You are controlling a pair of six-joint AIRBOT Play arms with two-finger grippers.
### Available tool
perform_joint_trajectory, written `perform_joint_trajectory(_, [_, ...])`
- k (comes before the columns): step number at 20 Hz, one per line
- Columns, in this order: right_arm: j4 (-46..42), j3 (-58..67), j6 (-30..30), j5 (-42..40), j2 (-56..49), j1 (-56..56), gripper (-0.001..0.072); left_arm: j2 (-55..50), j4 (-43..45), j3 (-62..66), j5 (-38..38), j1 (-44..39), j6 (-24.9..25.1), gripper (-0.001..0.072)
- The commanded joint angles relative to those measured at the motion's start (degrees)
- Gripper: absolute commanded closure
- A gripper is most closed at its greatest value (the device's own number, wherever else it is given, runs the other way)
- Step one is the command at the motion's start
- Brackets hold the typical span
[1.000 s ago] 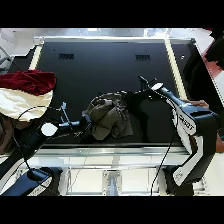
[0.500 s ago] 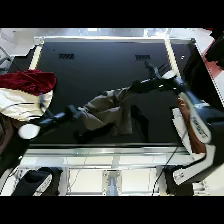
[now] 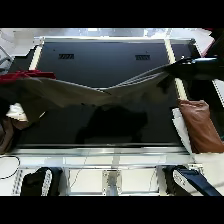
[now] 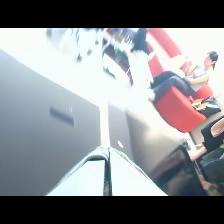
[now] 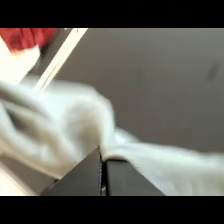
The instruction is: Fold the shirts.
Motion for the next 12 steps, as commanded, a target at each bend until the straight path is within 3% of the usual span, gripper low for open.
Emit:
perform_joint_trajectory(1, [-0.61, 4.85, 1.62, -6.47, 8.66, -0.07, 0.0697, -8.79, 0.85, 14.64, -2.99, 1.64, 7.8, 0.07])
perform_joint_trajectory(5, [5.25, 6.16, 1.6, -7.5, 4.76, 0.57, 0.0696, -31.06, 0.87, 26.43, -3.56, -3.02, 12.83, 0.0699])
perform_joint_trajectory(10, [1.77, 3.67, 1.62, -4.44, -14.64, 10.84, 0.0695, -61.07, 0.81, 28.7, 2.34, -11.3, 13.22, 0.0696])
perform_joint_trajectory(11, [-1.36, 3.32, 1.86, -4.46, -19.56, 12.76, 0.0694, -65.57, 0.31, 28.72, 2.99, -12.09, 13.09, 0.0607])
perform_joint_trajectory(12, [-3.78, 3.32, 2.38, -4.96, -24.98, 14.36, 0.0662, -69.44, -2.12, 28.74, 3.39, -12.33, 11.87, 0.0327])
